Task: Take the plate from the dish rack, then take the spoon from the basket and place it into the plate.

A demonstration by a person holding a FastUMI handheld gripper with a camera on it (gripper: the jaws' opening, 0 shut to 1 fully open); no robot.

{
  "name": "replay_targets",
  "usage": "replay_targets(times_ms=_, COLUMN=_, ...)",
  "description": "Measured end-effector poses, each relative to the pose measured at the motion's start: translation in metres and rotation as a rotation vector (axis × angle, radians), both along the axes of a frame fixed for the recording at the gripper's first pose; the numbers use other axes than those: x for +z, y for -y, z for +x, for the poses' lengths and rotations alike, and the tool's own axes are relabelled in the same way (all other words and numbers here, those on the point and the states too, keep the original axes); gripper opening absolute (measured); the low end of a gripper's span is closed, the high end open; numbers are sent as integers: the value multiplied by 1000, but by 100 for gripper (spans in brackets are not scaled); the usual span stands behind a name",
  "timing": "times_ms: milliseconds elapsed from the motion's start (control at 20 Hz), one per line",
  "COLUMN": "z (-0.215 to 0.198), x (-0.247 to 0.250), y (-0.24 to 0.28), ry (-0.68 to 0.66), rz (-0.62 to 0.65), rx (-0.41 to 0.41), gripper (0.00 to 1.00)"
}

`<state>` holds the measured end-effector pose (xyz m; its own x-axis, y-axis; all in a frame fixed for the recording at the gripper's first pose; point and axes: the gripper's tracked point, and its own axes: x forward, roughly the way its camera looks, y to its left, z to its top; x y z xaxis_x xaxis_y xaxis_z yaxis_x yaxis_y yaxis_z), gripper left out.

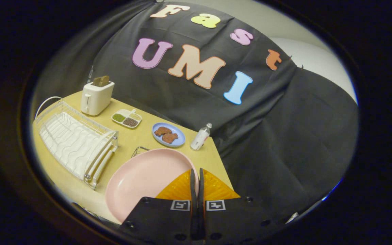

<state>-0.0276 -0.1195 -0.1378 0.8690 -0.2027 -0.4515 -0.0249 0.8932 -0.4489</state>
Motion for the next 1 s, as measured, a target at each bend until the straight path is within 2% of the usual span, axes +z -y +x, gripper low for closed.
replay_targets(times_ms=250, z=-22, x=-41, y=14, ry=-54, rz=130, rx=-36, gripper=3)
replay_targets(times_ms=550, z=-43, x=-79, y=17, ry=-96, rz=223, rx=-31, gripper=3)
replay_targets(times_ms=800, z=-45, x=-122, y=15, ry=-121, rz=345, rx=-55, gripper=3)
replay_targets(times_ms=1000, z=-42, x=-151, y=17, ry=-143, rz=393, rx=-62, gripper=3)
